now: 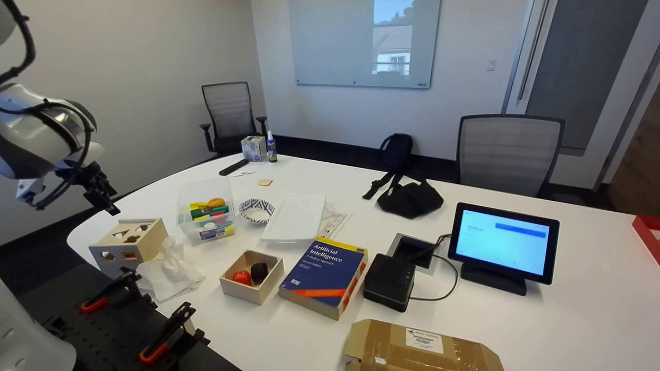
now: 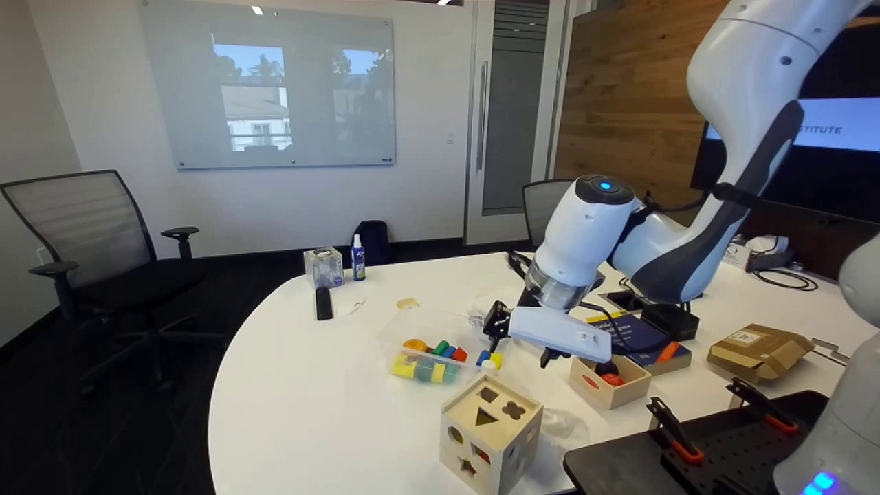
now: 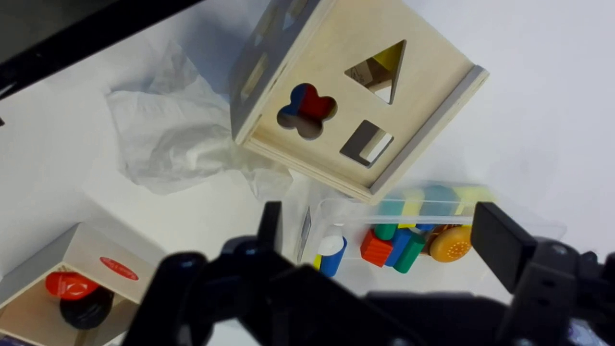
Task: Slide the lid on the wooden toy box to the left.
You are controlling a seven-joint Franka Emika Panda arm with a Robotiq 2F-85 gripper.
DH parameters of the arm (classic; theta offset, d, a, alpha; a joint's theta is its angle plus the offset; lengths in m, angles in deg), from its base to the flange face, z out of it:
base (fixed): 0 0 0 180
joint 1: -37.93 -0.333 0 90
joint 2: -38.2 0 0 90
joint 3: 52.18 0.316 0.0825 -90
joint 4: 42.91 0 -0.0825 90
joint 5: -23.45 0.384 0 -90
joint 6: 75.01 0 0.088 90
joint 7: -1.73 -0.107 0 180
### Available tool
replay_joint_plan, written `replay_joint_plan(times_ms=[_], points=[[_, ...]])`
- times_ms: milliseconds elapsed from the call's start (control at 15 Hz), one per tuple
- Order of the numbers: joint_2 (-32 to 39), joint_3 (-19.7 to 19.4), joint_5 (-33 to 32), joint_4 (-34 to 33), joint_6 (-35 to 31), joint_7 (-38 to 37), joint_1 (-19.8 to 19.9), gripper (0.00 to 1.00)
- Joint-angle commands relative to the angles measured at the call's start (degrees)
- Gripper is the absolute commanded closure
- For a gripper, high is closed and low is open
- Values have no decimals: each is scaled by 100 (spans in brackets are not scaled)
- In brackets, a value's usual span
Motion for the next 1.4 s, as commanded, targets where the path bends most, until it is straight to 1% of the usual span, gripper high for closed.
replay_joint_plan(times_ms=[0, 133, 267, 467, 600, 800, 1333], points=[[1330, -448, -1320, -813, 363, -913, -298, 0], [2011, -775, -1963, -1212, 546, -1323, -576, 0], [2694, -1036, -2447, -1632, 692, -1626, -817, 0], [3432, -1272, -2766, -2150, 795, -1801, -1108, 0], [3712, -1330, -2824, -2411, 863, -1790, -1240, 0], [3840, -1305, -2859, -2617, 908, -1798, -1328, 0], [3789, -1192, -2932, -2686, 855, -1799, -1497, 0]])
